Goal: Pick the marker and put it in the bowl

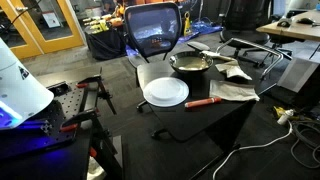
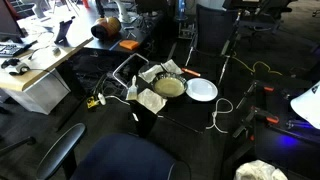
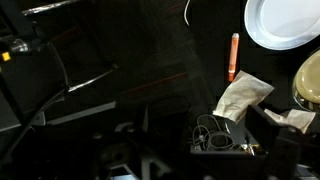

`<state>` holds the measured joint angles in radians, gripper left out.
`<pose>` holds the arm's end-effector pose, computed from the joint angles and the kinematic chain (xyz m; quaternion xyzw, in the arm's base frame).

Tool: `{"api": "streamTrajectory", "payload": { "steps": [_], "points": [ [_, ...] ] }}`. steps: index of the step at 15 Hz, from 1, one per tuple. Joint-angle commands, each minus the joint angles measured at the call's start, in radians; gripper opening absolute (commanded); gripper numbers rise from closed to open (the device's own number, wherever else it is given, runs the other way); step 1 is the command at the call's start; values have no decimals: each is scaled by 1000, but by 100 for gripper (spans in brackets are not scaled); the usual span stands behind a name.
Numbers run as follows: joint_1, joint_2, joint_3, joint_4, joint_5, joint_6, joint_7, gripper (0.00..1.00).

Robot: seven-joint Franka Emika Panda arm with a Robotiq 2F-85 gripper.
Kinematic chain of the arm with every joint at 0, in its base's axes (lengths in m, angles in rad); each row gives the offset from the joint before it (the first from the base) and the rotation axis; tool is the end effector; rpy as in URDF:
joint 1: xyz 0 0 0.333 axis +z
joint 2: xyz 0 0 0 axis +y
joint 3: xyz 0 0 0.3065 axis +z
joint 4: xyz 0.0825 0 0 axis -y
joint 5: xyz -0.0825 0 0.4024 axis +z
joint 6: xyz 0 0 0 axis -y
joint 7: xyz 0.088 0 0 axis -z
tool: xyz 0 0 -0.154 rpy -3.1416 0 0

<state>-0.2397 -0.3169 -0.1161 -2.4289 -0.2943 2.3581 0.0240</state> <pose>0.4590 -0.1839 0.3856 0.9830 -0.0962 0.1046 0.1161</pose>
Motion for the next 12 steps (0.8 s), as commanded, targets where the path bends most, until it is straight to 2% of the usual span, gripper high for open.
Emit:
{"api": "streamTrajectory", "payload": {
  "steps": [1, 6, 12],
  "points": [
    [8, 0, -7, 2, -2, -3, 1, 100],
    [10, 15, -2, 10, -6, 0, 9, 100],
    [67, 133, 3, 31, 34, 32, -25, 100]
  ]
}}
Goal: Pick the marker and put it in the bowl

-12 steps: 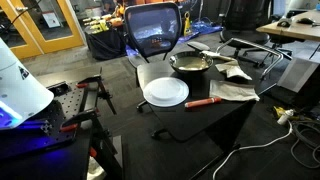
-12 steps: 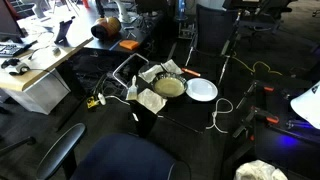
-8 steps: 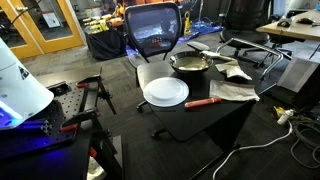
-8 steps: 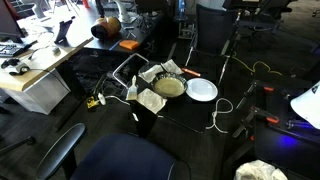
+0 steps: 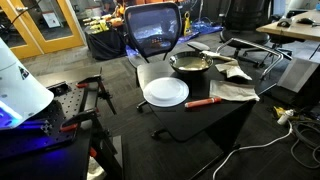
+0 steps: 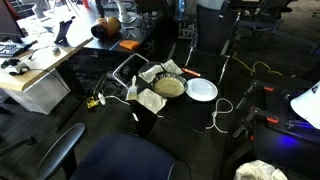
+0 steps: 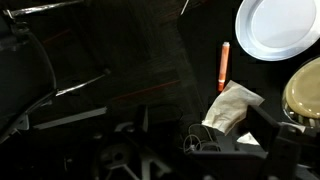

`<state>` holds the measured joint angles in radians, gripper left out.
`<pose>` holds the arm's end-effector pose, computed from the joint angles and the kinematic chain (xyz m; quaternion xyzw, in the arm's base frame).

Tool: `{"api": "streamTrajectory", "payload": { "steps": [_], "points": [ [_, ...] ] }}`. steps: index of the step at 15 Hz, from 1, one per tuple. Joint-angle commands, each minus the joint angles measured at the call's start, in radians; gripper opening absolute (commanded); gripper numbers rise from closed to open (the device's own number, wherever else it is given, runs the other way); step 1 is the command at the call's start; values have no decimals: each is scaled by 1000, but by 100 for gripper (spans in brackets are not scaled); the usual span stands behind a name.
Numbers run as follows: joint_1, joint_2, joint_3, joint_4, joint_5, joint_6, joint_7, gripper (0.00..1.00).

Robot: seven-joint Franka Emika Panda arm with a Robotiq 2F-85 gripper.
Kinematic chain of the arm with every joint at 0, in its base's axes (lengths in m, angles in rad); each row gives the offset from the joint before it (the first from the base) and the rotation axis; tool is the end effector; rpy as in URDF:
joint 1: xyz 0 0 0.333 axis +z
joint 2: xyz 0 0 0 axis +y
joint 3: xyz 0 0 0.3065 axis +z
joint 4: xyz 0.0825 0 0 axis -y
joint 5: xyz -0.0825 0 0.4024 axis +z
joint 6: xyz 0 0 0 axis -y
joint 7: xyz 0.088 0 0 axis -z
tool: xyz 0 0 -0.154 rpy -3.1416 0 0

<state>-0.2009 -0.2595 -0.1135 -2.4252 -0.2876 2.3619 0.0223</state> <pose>0.4700 -0.1653 0.3597 0.9878 -0.0745 0.0827 0.1089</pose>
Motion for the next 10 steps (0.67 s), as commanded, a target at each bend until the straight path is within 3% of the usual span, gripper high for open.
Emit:
{"api": "streamTrajectory", "payload": {
  "steps": [1, 6, 10],
  "points": [
    [42, 104, -2, 28, 45, 43, -35, 100],
    [86, 252, -5, 44, 174, 153, -107, 100],
    [91, 383, 8, 101, 302, 165, -197, 100]
  ]
}}
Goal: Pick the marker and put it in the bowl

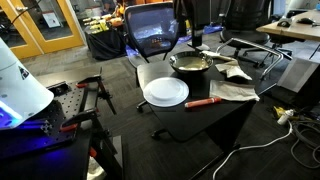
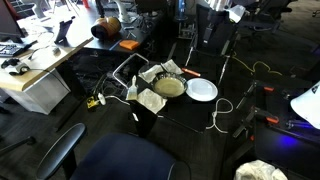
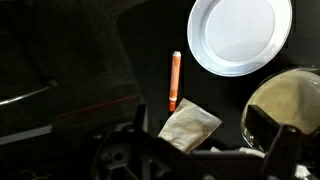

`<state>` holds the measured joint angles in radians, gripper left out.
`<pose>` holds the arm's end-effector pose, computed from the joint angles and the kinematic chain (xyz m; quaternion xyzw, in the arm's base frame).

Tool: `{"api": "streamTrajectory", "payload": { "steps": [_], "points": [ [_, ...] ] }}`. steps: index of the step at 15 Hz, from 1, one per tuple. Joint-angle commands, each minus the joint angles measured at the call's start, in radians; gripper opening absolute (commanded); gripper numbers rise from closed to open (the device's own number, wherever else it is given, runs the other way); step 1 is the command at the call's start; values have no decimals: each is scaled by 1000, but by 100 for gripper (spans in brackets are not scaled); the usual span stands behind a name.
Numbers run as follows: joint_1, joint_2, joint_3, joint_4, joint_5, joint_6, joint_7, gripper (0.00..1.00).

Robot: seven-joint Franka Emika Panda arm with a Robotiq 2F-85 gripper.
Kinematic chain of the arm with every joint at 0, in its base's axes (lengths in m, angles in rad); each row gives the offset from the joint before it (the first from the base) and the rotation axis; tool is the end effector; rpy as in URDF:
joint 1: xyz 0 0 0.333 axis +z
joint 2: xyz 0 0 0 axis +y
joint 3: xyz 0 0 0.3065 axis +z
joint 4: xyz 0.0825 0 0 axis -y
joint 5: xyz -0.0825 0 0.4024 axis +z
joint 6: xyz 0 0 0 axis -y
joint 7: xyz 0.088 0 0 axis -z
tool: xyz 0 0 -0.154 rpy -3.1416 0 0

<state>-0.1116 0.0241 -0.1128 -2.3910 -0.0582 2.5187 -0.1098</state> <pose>0.5089 -0.1175 0.2475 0.9979 -0.0344 0.0478 0.0279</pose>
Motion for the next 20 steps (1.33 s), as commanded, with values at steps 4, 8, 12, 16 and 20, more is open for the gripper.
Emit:
{"api": "streamTrajectory", "payload": {
  "steps": [4, 8, 12, 16, 20],
  "points": [
    [-11, 226, 26, 139, 119, 1, -102, 100],
    [-20, 340, 42, 205, 116, 18, -95, 100],
    [-29, 432, 49, 257, 106, 58, -88, 100],
    [-45, 512, 55, 297, 102, 108, -83, 100],
    [-58, 574, 60, 332, 94, 139, -78, 100]
  ]
}}
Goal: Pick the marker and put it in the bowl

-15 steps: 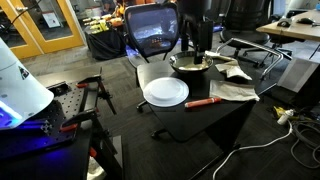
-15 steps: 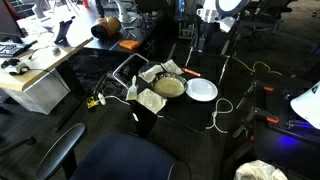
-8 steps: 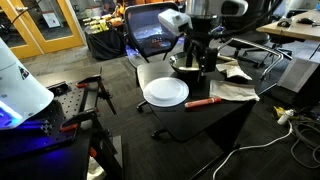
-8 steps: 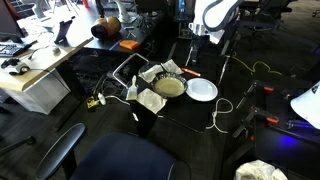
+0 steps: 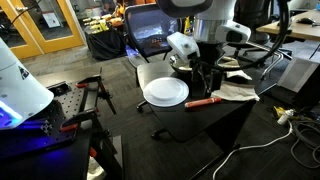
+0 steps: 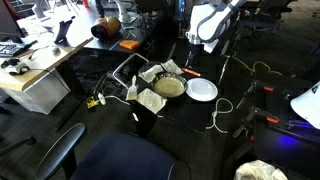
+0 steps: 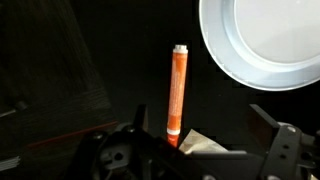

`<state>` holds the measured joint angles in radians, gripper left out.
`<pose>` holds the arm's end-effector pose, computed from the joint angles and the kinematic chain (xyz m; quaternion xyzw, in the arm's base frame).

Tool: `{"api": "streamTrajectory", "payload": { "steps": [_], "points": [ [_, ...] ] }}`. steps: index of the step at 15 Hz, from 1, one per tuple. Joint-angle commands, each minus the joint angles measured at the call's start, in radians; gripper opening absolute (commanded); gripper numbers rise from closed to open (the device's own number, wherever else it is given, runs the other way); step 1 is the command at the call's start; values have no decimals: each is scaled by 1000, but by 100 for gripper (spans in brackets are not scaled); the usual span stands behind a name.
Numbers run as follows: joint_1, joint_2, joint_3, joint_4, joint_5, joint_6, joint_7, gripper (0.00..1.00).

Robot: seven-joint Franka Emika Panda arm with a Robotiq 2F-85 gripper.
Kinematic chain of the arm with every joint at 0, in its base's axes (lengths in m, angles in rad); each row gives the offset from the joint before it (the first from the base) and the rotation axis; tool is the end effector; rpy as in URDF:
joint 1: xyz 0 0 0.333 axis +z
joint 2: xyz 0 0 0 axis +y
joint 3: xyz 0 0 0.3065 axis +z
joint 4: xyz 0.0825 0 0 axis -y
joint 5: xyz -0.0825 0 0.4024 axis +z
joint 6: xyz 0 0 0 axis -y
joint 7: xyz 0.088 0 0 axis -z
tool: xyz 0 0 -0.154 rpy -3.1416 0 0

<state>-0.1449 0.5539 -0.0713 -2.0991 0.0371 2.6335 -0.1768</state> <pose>0.5642 -0.1275 0.0788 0.9994 -0.0308 -0.0106 0.0080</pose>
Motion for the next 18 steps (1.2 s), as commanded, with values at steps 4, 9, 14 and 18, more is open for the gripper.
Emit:
{"api": "streamTrajectory", "payload": {
  "steps": [4, 9, 14, 18],
  "points": [
    [-30, 94, 15, 81, -7, 28, -3, 100],
    [-40, 136, 16, 119, -6, 19, -2, 100],
    [-49, 163, 18, 140, -6, 15, -5, 74],
    [-52, 173, 18, 149, -6, 14, -4, 43]
  ]
}}
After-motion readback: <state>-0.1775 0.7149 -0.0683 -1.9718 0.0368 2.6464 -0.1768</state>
